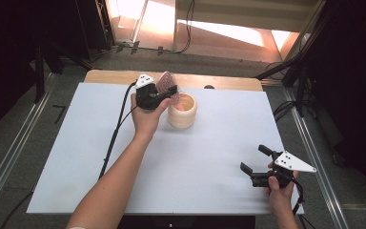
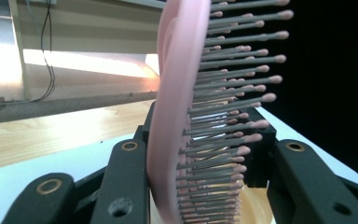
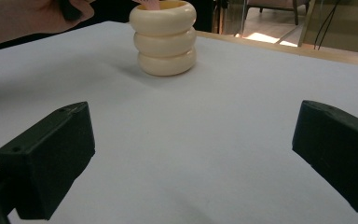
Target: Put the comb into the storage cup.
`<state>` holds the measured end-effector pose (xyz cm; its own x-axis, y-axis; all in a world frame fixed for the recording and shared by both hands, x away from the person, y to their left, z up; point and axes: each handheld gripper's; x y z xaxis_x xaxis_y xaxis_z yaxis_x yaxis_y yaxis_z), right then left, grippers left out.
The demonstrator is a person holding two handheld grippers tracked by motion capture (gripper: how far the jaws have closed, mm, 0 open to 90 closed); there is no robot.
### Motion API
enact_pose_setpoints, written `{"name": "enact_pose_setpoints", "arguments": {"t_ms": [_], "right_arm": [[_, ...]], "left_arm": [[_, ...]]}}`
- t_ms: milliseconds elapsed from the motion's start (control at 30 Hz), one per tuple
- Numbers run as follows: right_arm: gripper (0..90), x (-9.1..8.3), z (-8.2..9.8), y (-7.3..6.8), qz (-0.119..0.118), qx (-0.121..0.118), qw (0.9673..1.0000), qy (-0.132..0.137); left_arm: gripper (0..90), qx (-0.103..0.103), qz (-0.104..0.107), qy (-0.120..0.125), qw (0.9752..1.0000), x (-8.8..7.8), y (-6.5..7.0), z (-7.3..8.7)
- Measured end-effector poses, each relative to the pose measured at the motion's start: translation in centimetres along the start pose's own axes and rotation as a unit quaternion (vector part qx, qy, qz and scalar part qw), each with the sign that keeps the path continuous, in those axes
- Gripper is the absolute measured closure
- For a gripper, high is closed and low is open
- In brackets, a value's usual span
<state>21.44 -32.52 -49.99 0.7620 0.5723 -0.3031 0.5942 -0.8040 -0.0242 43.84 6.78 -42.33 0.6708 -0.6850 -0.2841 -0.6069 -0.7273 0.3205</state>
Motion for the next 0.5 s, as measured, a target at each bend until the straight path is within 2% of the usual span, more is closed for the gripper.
{"name": "enact_pose_setpoints", "arguments": {"t_ms": [100, 133, 167, 333, 367, 500], "right_arm": [[0.0, 0.03, 0.01, 0.03, 0.0, -0.001, 1.0, 0.0], [0.0, 0.02, 0.01, 0.03, -0.001, -0.001, 1.0, -0.001], [0.0, 0.06, 0.02, 0.05, -0.001, -0.001, 1.0, 0.0], [0.0, 0.06, 0.03, 0.07, -0.001, 0.0, 1.0, 0.0], [0.0, 0.06, 0.03, 0.07, -0.001, 0.0, 1.0, 0.0], [0.0, 0.1, 0.03, 0.07, 0.0, -0.001, 1.0, 0.001]], "left_arm": [[50.6, 0.001, -0.006, -0.008, 1.0, -0.04, -0.2, 0.12], [50.6, 0.003, -0.011, -0.012, 0.9999, -0.02, -0.27, 0.15], [43.0, -0.003, -0.009, -0.014, 0.9999, -0.02, -0.4, 0.18], [30.2, -0.001, -0.002, -0.014, 0.9999, -0.21, -0.54, 0.18], [30.2, 0.001, -0.003, -0.013, 0.9999, -0.3, -0.47, 0.16], [14.7, 0.007, 0.003, -0.014, 0.9999, -0.52, -0.29, 0.17]]}}
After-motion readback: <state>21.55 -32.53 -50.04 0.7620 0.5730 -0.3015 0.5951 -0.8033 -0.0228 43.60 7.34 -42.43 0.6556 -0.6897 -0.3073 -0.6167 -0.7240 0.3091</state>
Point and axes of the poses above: each handheld gripper's, and its own axes: x roughly forward along the jaws, z roughly out of its underside, y roughly to its right, and after that the axes turned 5 degrees about -x, right-handed
